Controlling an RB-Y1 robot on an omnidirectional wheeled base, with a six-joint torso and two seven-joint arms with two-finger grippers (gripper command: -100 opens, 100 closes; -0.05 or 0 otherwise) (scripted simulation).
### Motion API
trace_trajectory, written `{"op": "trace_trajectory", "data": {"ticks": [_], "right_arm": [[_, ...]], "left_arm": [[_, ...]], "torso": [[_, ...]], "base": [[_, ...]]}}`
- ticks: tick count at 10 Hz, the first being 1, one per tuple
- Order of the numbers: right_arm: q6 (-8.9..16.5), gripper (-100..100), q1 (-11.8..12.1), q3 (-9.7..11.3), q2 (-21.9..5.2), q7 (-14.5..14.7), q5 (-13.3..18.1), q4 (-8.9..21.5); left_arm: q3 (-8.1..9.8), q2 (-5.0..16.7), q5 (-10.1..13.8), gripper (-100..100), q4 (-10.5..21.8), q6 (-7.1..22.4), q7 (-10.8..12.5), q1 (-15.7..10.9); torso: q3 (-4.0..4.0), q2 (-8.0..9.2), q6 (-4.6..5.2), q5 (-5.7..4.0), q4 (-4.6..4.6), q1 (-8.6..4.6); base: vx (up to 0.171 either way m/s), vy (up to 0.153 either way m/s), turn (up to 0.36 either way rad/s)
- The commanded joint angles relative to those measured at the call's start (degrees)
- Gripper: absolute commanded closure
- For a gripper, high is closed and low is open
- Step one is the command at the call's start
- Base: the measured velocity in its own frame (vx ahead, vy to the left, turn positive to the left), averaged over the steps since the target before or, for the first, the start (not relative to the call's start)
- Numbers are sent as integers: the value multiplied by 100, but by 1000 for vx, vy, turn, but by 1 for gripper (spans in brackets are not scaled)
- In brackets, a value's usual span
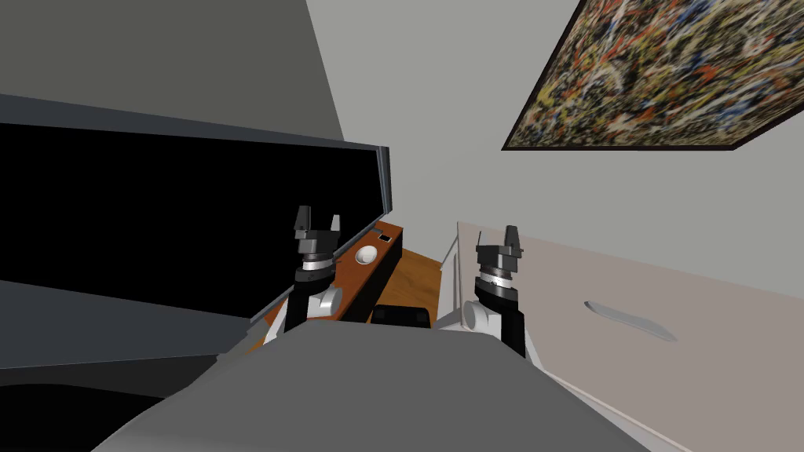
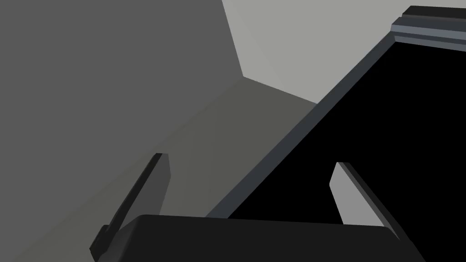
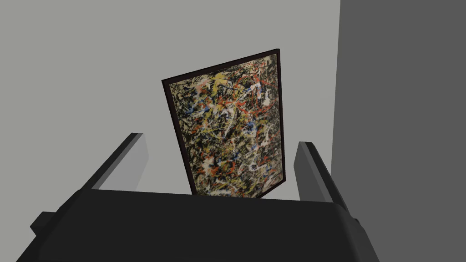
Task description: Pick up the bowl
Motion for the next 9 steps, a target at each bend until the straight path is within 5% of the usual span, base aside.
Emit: {"op": "trace_trajectory", "data": {"ticks": [1,9], "right_arm": [[0,0,0,0,0,0,0,0],[0,0,-1,0,0,0,0,0]], "left_arm": [[8,232,23,-100,146,107,-26,-63],[79,876,185,-100,1310,972,-326,-522]], "torso": [[0,0,0,0,0,0],[11,18,0,0,4,-3]], "base": [[-14,1,-2],[-44,-9,-5]]}}
